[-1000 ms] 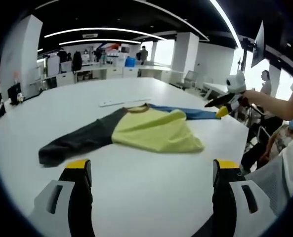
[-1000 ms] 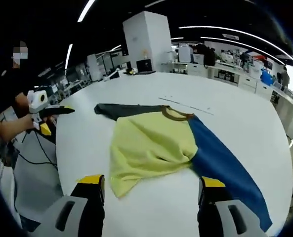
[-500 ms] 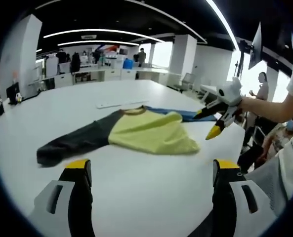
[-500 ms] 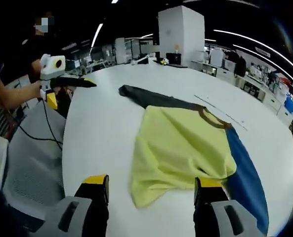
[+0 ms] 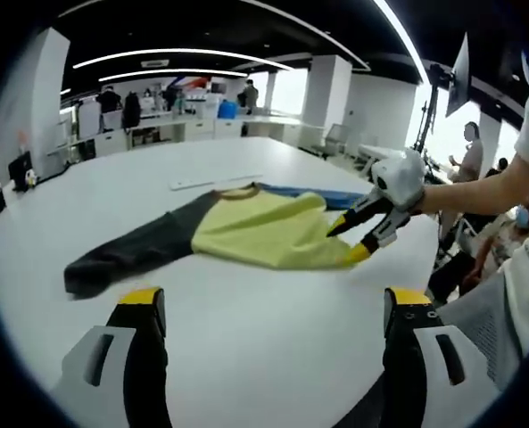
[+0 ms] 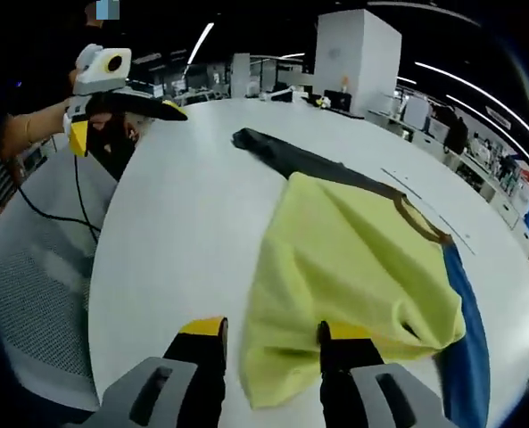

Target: Fold the garment on the visible template until the final outline fits inside the template.

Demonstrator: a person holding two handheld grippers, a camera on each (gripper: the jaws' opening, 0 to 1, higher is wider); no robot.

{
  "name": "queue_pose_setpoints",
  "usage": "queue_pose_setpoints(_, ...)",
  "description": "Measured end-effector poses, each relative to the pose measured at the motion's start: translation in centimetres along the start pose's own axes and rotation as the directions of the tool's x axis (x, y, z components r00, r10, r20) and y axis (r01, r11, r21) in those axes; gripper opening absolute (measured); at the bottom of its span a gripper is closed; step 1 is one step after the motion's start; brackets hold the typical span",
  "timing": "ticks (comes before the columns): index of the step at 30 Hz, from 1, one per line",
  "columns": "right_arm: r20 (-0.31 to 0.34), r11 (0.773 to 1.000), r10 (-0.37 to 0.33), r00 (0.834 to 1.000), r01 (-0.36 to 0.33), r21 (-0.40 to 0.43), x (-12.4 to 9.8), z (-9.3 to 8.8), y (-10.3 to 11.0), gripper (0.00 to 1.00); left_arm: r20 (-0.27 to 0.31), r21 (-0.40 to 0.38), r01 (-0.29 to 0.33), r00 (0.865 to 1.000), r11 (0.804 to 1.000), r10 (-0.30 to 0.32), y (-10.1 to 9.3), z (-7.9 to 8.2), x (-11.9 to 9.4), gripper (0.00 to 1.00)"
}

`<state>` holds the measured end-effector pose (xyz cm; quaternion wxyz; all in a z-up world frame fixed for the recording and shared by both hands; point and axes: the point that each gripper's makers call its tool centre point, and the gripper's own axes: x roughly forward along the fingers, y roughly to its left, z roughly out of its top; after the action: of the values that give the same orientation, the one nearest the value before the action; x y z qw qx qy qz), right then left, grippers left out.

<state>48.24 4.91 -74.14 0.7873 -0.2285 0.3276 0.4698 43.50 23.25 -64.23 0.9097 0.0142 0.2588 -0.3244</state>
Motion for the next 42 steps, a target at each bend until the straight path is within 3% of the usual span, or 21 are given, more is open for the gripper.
queue_pose_setpoints(8,-0.044,0.995,-0.037,0.998,0.033,-0.09,1.3,-1.1,-0.2,0.26,-0.009,-0.005,-0.002,1.0,1.0,0.002,0.1,-0.3,0.0,0.98)
queue_pose_setpoints(12,-0.034,0.997,-0.011,0.999,0.008,-0.073,1.5,-0.7,-0.1,0.19,-0.02,-0.002,0.001,1.0,1.0,-0.001,0.1,-0.5,0.1,0.97)
queue_pose_setpoints(15,-0.032,0.996,-0.025,0.999,0.022,-0.085,1.6,-0.6,-0.5,0.02,-0.018,-0.01,0.0,1.0,1.0,-0.001,0.2,-0.6,0.1,0.97)
queue_pose_setpoints(20,-0.043,0.997,-0.032,0.999,0.029,-0.071,1.7,-0.3,-1.1,0.0,-0.031,-0.001,0.003,1.0,1.0,-0.003,0.1,-0.9,0.3,0.96)
queue_pose_setpoints(22,-0.01,0.999,-0.03,1.0,0.03,-0.026,1.3,0.6,-1.3,0.0,-0.031,-0.003,0.004,1.0,1.0,-0.004,0.1,-0.9,0.3,0.96)
queue_pose_setpoints(28,0.043,0.998,-0.053,0.998,0.054,-0.015,-0.9,3.3,-2.7,0.0,-0.019,-0.009,0.003,1.0,1.0,-0.003,0.2,-0.8,0.3,0.95)
queue_pose_setpoints(33,0.137,0.994,-0.105,0.985,0.099,0.044,-2.3,6.9,-5.5,0.0,-0.023,-0.016,0.001,1.0,1.0,-0.001,0.1,-1.1,0.4,0.94)
queue_pose_setpoints(42,0.17,0.975,-0.216,0.961,0.205,0.082,-2.7,9.8,-10.7,0.0,-0.043,-0.003,0.004,0.999,1.0,-0.004,0.3,-1.4,0.5,0.94)
